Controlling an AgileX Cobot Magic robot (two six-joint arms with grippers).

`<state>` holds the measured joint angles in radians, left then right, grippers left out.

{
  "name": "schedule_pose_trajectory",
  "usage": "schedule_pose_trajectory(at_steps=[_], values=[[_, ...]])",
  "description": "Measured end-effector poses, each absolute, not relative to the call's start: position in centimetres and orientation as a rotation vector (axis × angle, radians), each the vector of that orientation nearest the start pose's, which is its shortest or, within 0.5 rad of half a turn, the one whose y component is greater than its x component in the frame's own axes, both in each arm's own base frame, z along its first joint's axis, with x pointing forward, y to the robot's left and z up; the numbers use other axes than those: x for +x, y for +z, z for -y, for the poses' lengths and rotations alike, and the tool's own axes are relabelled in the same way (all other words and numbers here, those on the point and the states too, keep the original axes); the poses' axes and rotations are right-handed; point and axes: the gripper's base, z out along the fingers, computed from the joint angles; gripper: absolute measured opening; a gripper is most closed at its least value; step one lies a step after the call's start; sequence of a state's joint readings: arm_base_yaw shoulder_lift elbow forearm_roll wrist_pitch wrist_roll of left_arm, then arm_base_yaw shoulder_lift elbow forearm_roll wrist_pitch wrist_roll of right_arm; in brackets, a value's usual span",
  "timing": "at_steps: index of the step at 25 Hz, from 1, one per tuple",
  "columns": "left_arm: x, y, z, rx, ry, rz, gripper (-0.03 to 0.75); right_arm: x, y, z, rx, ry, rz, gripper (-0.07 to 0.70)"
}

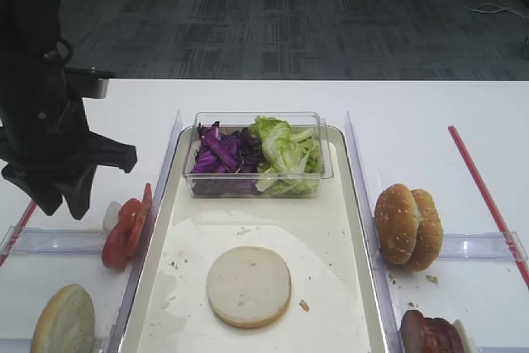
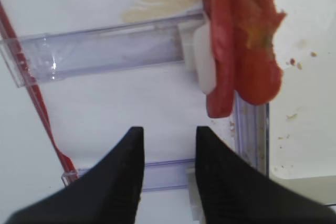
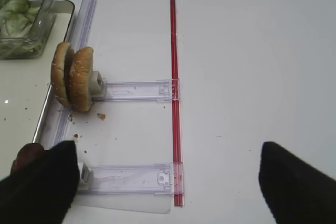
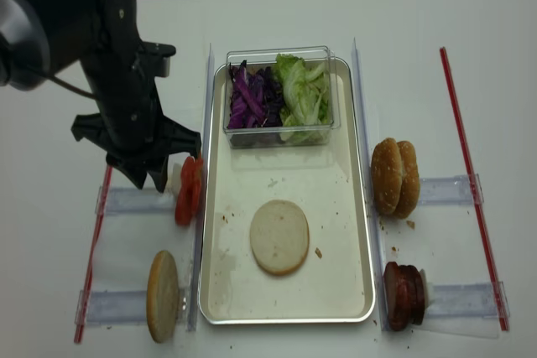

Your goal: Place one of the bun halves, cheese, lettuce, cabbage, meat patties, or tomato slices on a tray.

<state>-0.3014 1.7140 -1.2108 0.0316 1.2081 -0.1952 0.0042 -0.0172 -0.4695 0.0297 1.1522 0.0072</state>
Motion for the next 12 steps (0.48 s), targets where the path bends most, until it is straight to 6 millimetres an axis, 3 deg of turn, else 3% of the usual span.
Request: schedule_pose_trajectory(at_steps=[8,12], values=[[30.1,24.7,4.1,-0.017,0.056,-3.116,0.233,-0.8,26.2,-0.2,0.0,0.043,-2.149,0.693],[29.7,25.8,3.0,-0.022,0.054,-3.085,0.233,-0.8,26.2,-0.2,0.0,0.043,-2.149,0.693]])
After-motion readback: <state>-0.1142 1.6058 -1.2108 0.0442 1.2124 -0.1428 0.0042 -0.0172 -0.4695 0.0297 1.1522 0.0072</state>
